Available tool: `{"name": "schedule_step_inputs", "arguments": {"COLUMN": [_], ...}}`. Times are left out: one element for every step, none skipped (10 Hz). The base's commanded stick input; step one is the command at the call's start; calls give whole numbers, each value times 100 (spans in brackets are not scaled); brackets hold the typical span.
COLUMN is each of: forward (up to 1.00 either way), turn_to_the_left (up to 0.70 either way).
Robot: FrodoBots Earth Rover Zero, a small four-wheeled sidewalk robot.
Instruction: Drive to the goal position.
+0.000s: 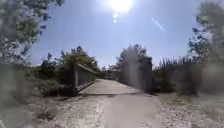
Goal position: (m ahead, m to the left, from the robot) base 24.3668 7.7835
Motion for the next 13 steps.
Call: {"name": "schedule_step_inputs", "arguments": {"forward": [70, 70, 70, 70, 70, 70, 70, 70, 70, 70, 70, 70, 70], "turn_to_the_left": [0, 0, 0, 0, 0, 0, 0, 0, 0, 0, 0, 0, 0]}}
